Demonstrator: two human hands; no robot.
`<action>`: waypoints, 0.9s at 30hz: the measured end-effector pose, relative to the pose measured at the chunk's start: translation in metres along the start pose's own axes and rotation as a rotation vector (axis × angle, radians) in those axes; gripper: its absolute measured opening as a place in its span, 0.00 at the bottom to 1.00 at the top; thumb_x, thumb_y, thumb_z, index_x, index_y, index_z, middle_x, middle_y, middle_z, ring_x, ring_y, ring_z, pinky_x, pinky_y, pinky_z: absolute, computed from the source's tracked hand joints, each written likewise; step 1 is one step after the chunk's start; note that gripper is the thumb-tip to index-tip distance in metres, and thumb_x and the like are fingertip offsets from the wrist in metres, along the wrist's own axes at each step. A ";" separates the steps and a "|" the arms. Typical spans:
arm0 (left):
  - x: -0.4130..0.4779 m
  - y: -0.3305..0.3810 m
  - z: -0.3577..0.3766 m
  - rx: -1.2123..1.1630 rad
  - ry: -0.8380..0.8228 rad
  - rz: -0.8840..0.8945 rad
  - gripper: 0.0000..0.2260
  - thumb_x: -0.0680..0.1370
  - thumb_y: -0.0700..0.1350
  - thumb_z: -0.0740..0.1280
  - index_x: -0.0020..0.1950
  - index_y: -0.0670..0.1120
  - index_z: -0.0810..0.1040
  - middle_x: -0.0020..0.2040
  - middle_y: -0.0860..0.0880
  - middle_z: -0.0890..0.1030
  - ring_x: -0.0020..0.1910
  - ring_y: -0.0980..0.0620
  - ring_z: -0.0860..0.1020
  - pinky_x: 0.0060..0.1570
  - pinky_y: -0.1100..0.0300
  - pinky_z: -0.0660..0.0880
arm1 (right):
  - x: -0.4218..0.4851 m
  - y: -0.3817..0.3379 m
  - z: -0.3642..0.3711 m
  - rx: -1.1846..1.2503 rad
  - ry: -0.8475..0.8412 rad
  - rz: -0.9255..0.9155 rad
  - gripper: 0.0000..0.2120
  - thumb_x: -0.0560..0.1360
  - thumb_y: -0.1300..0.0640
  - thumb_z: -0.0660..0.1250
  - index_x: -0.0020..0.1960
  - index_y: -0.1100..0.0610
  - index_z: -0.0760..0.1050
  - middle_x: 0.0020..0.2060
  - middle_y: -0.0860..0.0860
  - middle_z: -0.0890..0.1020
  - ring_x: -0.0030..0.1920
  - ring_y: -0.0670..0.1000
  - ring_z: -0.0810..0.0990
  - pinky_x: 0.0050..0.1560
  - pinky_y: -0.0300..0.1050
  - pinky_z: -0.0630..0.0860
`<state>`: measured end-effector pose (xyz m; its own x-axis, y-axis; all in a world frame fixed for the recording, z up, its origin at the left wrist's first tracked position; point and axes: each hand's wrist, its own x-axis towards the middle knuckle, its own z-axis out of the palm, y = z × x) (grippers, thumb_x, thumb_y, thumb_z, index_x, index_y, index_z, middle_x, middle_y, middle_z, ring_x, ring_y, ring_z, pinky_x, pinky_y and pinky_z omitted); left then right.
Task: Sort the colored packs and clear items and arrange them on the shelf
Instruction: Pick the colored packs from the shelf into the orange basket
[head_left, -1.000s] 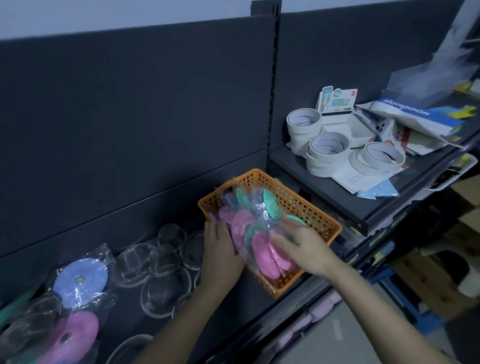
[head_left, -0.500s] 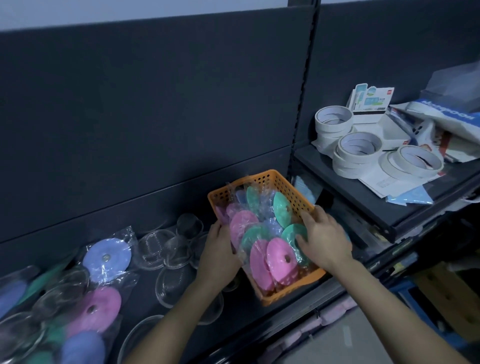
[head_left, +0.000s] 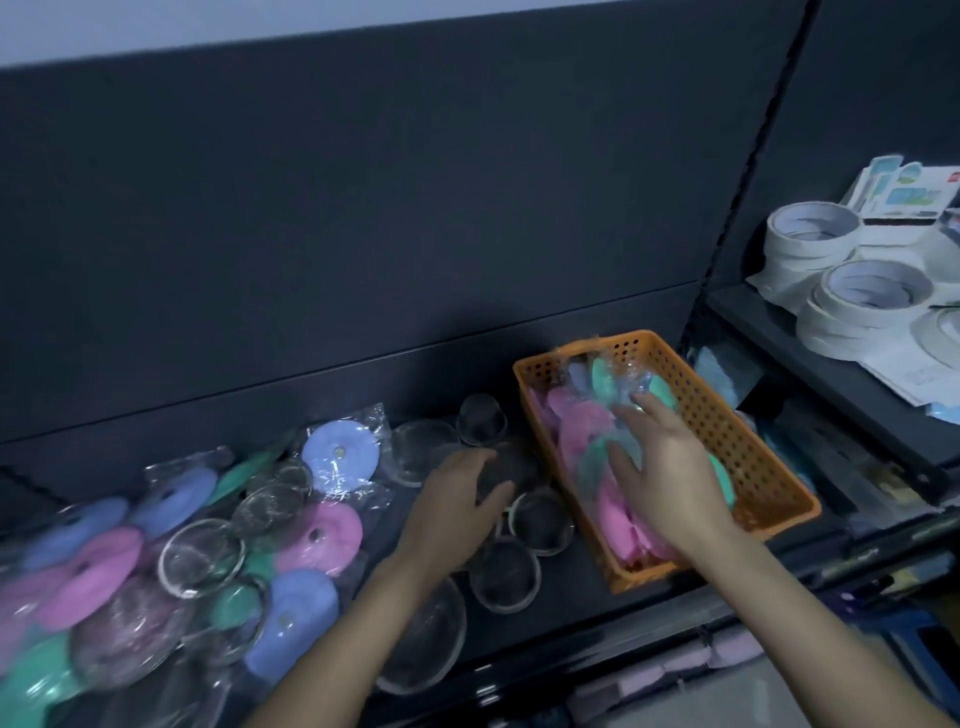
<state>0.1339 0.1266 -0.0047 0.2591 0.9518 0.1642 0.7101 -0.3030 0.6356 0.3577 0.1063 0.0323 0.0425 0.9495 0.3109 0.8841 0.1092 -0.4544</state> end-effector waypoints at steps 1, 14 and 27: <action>-0.009 -0.009 -0.009 0.031 -0.005 -0.002 0.16 0.76 0.46 0.68 0.62 0.43 0.75 0.58 0.47 0.78 0.58 0.50 0.75 0.53 0.68 0.65 | -0.003 -0.014 0.005 0.018 0.012 -0.057 0.18 0.71 0.64 0.69 0.60 0.62 0.76 0.64 0.60 0.75 0.61 0.60 0.76 0.55 0.42 0.71; -0.131 -0.113 -0.092 0.270 -0.115 -0.261 0.20 0.74 0.52 0.69 0.63 0.45 0.74 0.58 0.46 0.76 0.56 0.46 0.75 0.54 0.59 0.71 | -0.068 -0.133 0.118 0.084 -0.466 -0.497 0.18 0.76 0.56 0.64 0.65 0.58 0.74 0.69 0.55 0.70 0.73 0.52 0.63 0.69 0.39 0.60; -0.132 -0.108 -0.069 0.486 -0.241 -0.309 0.43 0.72 0.60 0.68 0.76 0.41 0.50 0.73 0.41 0.56 0.73 0.42 0.54 0.72 0.54 0.55 | -0.076 -0.138 0.146 -0.205 -0.516 -0.558 0.16 0.74 0.55 0.61 0.60 0.57 0.75 0.63 0.53 0.72 0.67 0.54 0.66 0.69 0.42 0.59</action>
<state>-0.0221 0.0368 -0.0431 0.0947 0.9784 -0.1837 0.9778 -0.0567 0.2018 0.1643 0.0615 -0.0500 -0.6101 0.7923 -0.0015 0.7814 0.6014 -0.1667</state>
